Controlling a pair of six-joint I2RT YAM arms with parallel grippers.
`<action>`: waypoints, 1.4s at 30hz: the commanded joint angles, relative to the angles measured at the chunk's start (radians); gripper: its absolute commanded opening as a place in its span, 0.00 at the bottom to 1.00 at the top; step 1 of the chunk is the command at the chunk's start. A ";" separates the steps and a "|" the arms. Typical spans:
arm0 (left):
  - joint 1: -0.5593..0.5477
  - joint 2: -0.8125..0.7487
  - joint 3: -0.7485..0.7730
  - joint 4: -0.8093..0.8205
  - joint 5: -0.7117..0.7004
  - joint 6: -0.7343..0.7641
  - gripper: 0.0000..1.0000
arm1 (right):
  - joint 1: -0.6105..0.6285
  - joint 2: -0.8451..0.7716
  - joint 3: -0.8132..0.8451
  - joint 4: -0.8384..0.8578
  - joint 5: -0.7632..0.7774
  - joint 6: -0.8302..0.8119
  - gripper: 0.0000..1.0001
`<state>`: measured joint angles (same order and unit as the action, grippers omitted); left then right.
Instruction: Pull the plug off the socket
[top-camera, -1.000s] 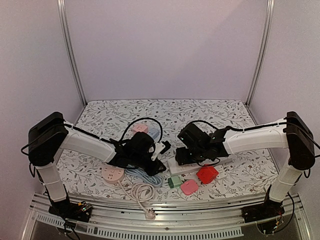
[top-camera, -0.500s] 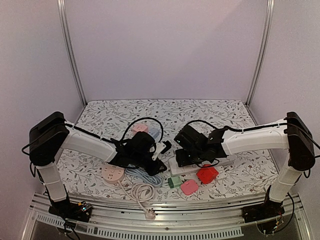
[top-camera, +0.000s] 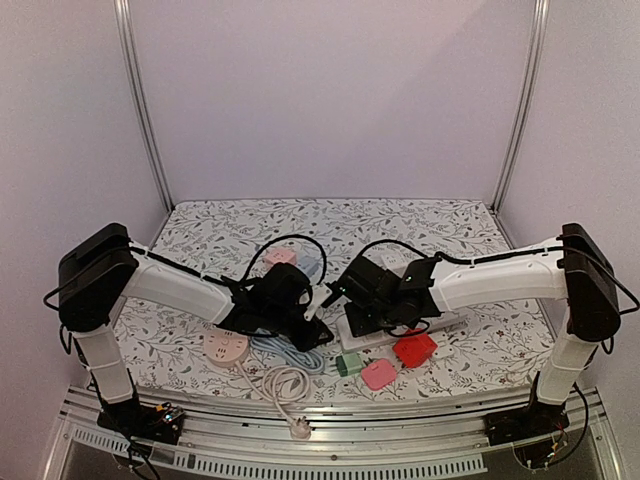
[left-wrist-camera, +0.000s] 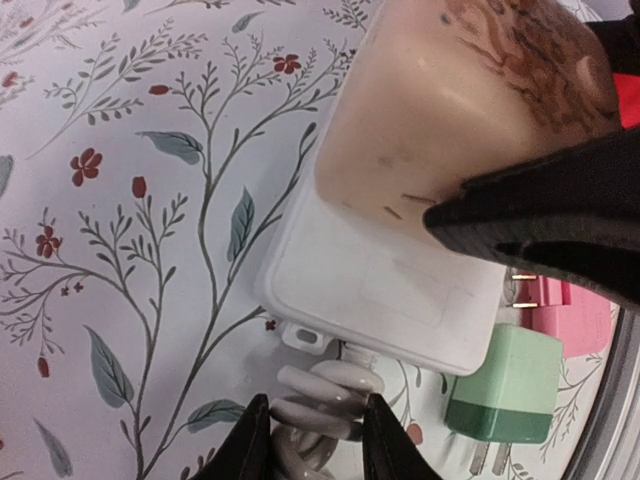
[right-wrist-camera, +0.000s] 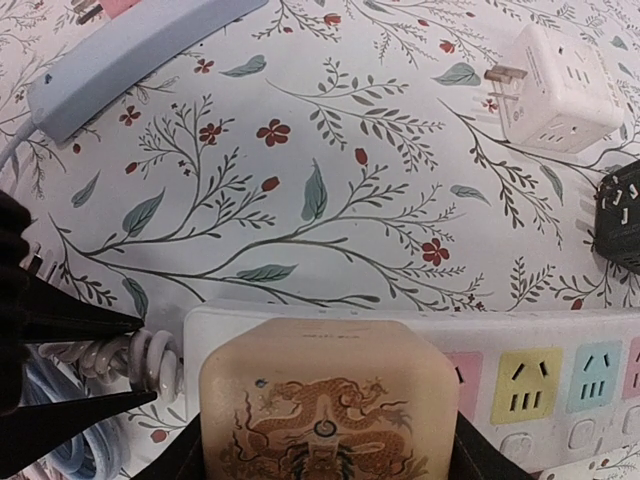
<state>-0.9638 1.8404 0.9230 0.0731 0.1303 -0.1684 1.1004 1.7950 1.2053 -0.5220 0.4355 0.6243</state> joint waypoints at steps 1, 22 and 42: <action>0.013 0.045 -0.019 -0.121 -0.023 0.003 0.29 | 0.007 -0.009 0.028 -0.013 0.059 -0.021 0.39; 0.014 0.051 -0.015 -0.127 -0.018 0.009 0.29 | -0.132 -0.152 -0.177 0.264 -0.247 0.104 0.39; 0.014 0.058 -0.007 -0.128 -0.014 0.007 0.29 | -0.051 -0.096 -0.062 0.113 -0.075 0.029 0.38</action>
<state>-0.9638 1.8423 0.9276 0.0677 0.1356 -0.1680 1.0126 1.6863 1.0561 -0.3550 0.2638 0.6643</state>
